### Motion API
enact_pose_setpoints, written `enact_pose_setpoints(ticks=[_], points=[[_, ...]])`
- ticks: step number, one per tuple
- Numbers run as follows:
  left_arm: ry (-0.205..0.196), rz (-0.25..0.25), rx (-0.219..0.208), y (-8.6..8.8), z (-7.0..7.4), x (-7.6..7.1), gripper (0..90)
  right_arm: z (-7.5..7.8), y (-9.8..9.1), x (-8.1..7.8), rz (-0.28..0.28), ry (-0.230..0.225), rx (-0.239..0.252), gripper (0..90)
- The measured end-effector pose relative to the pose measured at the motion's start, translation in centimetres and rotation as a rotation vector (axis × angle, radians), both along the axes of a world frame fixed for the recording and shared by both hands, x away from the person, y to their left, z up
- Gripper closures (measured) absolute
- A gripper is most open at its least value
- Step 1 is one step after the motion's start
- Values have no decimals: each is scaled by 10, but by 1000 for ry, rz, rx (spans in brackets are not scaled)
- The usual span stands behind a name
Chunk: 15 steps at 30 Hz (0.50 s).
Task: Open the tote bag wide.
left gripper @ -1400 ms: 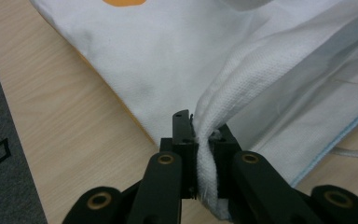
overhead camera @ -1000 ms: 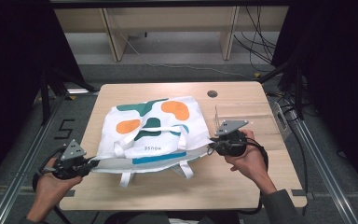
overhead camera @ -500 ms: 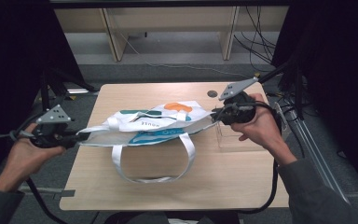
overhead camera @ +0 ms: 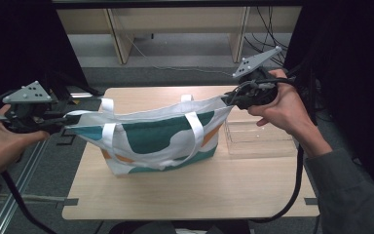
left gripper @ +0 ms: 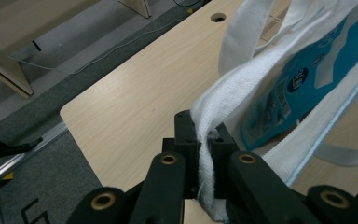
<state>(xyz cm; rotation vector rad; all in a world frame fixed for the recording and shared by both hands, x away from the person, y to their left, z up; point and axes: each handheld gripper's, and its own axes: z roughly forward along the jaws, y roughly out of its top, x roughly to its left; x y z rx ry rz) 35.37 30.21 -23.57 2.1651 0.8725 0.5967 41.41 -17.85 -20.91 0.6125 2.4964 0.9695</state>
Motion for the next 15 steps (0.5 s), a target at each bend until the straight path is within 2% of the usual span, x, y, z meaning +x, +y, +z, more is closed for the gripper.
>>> enact_pose_setpoints(ticks=[3,4,5,6,7,10,11,12,13,15], points=[[8,2,-19,0,-7,5,860,-3,-3,2,1,15,12,839],[11,6,-21,1,-8,7,859,-7,-4,5,-7,0,22,839],[21,4,-18,1,-10,9,860,-9,-4,5,-13,18,23,838],[26,7,-13,0,-13,10,859,-12,-3,6,-16,12,24,839],[41,-21,25,2,-14,12,859,-15,-3,7,-15,15,23,838],[65,-17,19,1,-25,16,859,-21,-4,9,-22,22,25,838],[62,-19,34,0,-28,18,858,-23,-4,11,-23,38,18,838],[73,-16,40,-1,-32,19,858,-29,-3,13,-20,41,17,838],[78,-10,42,-2,-37,21,858,-29,-3,13,-20,41,17,838],[108,7,34,-4,-45,23,858,-36,-3,16,-33,43,9,838]])
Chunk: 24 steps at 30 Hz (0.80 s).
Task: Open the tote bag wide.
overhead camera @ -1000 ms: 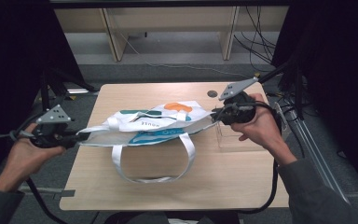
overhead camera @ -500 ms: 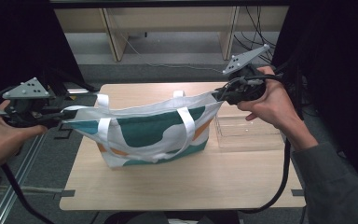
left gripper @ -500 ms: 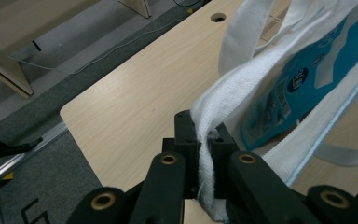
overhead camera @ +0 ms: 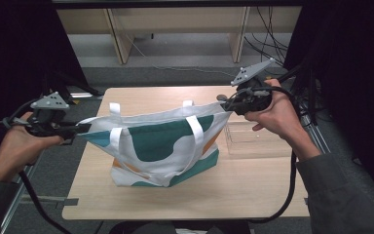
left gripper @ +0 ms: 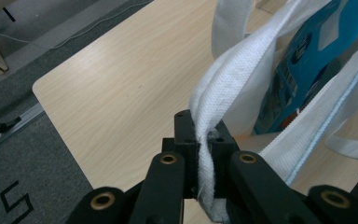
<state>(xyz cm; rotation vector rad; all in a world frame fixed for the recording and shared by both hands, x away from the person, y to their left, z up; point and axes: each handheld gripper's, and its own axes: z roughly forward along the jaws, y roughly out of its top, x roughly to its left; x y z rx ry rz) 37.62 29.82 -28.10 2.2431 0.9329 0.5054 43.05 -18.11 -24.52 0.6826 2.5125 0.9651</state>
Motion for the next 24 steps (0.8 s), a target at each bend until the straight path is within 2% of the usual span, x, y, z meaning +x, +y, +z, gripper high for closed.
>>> enact_pose_setpoints(ticks=[1,4,5,6,8,10,11,12,14,15,17,18,19,20,21,22,23,24], points=[[-21,-28,16,0,-4,4,858,-3,0,1,1,15,-7,838],[-8,-35,20,-1,-16,9,857,-17,0,5,-5,29,-19,838],[-1,-32,22,-2,-21,10,857,-17,0,5,-5,29,-19,838],[4,-30,23,-3,-25,10,857,-25,1,5,-29,53,-27,838],[31,-14,7,-5,-35,10,857,-30,2,6,-37,55,-30,838],[31,-29,31,-4,-43,13,857,-39,2,8,-36,62,-34,838],[31,-29,36,-4,-47,14,856,-44,3,9,-37,71,-40,838],[54,-12,26,-6,-52,13,856,-48,4,10,-43,81,-46,837],[52,-23,38,-6,-60,15,856,-57,5,11,-37,87,-65,838],[48,-30,50,-6,-63,16,856,-65,5,13,-42,94,-54,837],[50,-21,44,-7,-70,16,856,-68,4,14,-39,96,-56,837],[68,-2,28,-8,-75,15,856,-73,4,14,-37,93,-49,837],[81,-5,33,-9,-80,16,856,-76,3,14,-42,96,-46,837],[80,-31,65,-8,-84,18,856,-85,4,13,-50,110,-34,837],[98,-49,91,-7,-89,20,856,-90,5,12,-50,120,-39,837],[115,-18,80,-10,-97,19,856,-96,6,12,-48,132,-41,837],[100,-23,96,-12,-103,21,856,-96,6,12,-48,132,-41,837],[115,-41,124,-12,-109,23,855,-109,6,13,-46,149,-42,837]])
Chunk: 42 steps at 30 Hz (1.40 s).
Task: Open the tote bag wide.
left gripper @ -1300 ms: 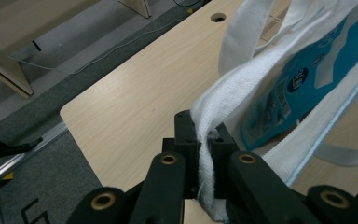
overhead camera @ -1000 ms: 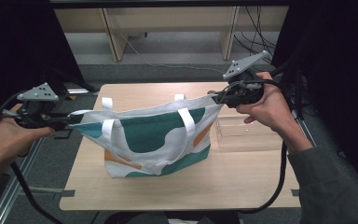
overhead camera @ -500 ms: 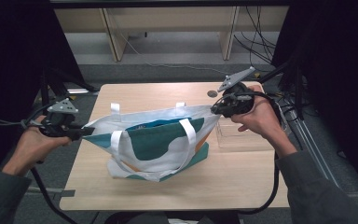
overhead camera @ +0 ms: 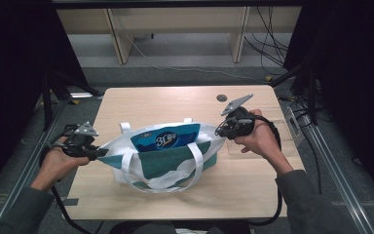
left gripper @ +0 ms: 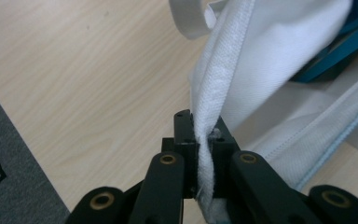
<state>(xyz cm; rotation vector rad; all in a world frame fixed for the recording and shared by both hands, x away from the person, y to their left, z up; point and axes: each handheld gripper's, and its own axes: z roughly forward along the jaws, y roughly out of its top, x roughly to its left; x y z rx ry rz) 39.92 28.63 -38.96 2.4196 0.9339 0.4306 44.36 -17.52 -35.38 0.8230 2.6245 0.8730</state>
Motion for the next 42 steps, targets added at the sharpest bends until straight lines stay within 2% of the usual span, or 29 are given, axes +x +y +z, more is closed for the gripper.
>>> enact_pose_setpoints(ticks=[1,2,3,4,6,7,8,9,10,12,13,16,17,20,22,23,24,26,28,30,31,32,33,34,35,36,39,40,42], points=[[18,26,-10,-3,-8,0,855,0,0,0,0,0,0,837],[9,4,12,-3,-14,2,855,-6,0,0,-5,14,0,837],[41,18,12,-5,-21,2,854,-20,2,-2,-8,16,-4,837],[31,20,15,-7,-29,3,854,-20,2,-2,-8,16,-4,837],[63,25,31,-11,-43,3,852,-32,3,-4,-11,23,-19,837],[57,14,51,-12,-49,5,851,-39,4,-5,-17,24,-24,837],[48,26,42,-14,-56,6,851,-45,4,-6,-20,31,-31,837],[81,43,34,-15,-63,5,851,-53,4,-5,-6,13,-48,837],[98,36,39,-15,-68,6,851,-60,5,-7,-26,36,-43,837],[103,55,34,-17,-78,7,852,-76,6,-8,-19,23,-68,837],[96,32,62,-17,-80,9,851,-85,8,-9,-22,21,-76,836],[94,37,80,-21,-85,8,852,-118,19,-13,-19,57,-134,836],[111,48,78,-22,-85,8,852,-118,19,-13,-19,57,-134,835],[110,58,62,-23,-89,9,839,-120,23,-10,-33,75,-144,834],[115,68,57,-20,-86,9,819,-121,22,-9,-27,57,-136,833],[93,81,38,-19,-85,8,778,-121,21,-9,-30,55,-132,830],[94,80,41,-16,-80,8,727,-119,20,-11,-48,74,-126,823],[78,108,9,-13,-69,7,605,-116,18,-10,-60,60,-116,795],[26,142,-85,-13,-55,4,495,-108,14,-11,-76,49,-96,718],[-14,136,-128,-16,-37,1,453,-95,8,-14,-107,17,-55,628],[-24,113,-98,-15,-27,0,439,-90,6,-17,-116,-18,-29,609],[-44,124,-123,-19,-21,-1,434,-73,0,-25,-110,-53,23,570],[-71,82,-96,-18,-14,-1,434,-73,0,-25,-110,-53,23,570],[-56,91,-107,-21,-9,-3,435,-65,-3,-29,-93,-85,48,551],[-59,81,-116,-24,-7,-3,444,-50,-3,-39,-74,-104,107,518],[-62,53,-108,-27,-7,-1,444,-50,-3,-39,-74,-104,107,518],[-8,55,-121,-38,-15,1,444,-38,5,-53,14,-46,192,491],[23,18,-90,-39,-17,4,445,-38,18,-59,84,-34,197,451],[48,-16,-104,-45,-24,5,437,-40,26,-61,113,-25,186,436]])
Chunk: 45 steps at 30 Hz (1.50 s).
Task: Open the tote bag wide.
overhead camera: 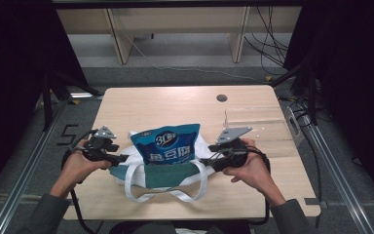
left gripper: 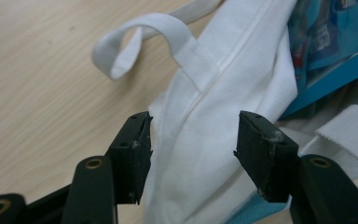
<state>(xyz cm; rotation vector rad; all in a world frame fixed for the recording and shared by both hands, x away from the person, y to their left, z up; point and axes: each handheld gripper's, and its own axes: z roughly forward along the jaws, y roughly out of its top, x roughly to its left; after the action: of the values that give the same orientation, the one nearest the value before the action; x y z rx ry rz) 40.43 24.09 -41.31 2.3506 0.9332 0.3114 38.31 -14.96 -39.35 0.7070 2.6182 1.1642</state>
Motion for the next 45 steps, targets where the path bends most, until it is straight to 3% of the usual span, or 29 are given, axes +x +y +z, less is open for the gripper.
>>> enact_pose_setpoints(ticks=[1,3,5,6,7,8,9,12,13,14,15,16,18,21,22,25,26,30,31,32,33,35,36,39,41,42,45], points=[[21,-8,-10,-2,-2,0,416,-2,8,-1,14,0,-3,420],[19,-23,-34,-5,-5,1,412,-7,21,-1,57,8,-29,390],[27,-34,-23,-6,-9,4,411,-13,32,1,71,30,-62,381],[36,-32,-20,-7,-12,5,404,-18,36,2,77,38,-71,402],[54,-51,-23,-8,-15,6,407,-26,42,1,104,60,-115,451],[53,-77,-25,-9,-18,6,407,-26,42,1,104,60,-115,451],[72,-78,-24,-11,-21,6,401,-29,44,0,142,43,-147,497],[69,-88,-2,-17,-29,6,415,-38,46,-9,190,55,-226,648],[55,-136,12,-18,-30,7,501,-40,46,-11,215,37,-256,716],[43,-142,14,-21,-31,6,584,-43,46,-11,235,28,-268,746],[37,-152,21,-23,-31,5,742,-44,45,-13,209,33,-267,777],[30,-174,40,-24,-29,6,742,-44,45,-13,209,33,-267,777],[9,-152,25,-23,-25,10,846,-43,44,-12,239,32,-274,797],[36,-73,-48,-17,-26,23,876,-45,44,-15,283,34,-284,814],[53,-47,-42,-16,-29,28,878,-48,45,-16,294,55,-286,816],[100,-1,-57,-17,-42,43,881,-66,49,-22,298,99,-334,822],[114,12,-68,-17,-46,46,881,-83,54,-22,306,120,-391,826],[144,16,-25,-22,-61,54,880,-91,55,-19,297,153,-393,829],[142,21,-22,-24,-65,53,879,-92,55,-18,284,139,-401,829],[133,21,-15,-26,-65,52,876,-92,54,-16,307,111,-416,828],[123,21,-8,-27,-63,50,870,-91,55,-20,284,142,-390,827],[97,10,-9,-27,-55,46,829,-90,54,-19,273,149,-375,810],[94,15,-23,-26,-50,42,774,-87,53,-19,265,166,-365,771],[48,12,-41,-21,-31,31,585,-69,49,-20,235,147,-272,588],[34,37,-109,-14,-16,23,513,-51,42,-19,249,127,-194,533],[13,60,-159,-12,-10,17,483,-42,38,-20,218,116,-160,518],[-3,35,-232,-3,8,0,484,-19,24,-15,209,73,-57,496]])
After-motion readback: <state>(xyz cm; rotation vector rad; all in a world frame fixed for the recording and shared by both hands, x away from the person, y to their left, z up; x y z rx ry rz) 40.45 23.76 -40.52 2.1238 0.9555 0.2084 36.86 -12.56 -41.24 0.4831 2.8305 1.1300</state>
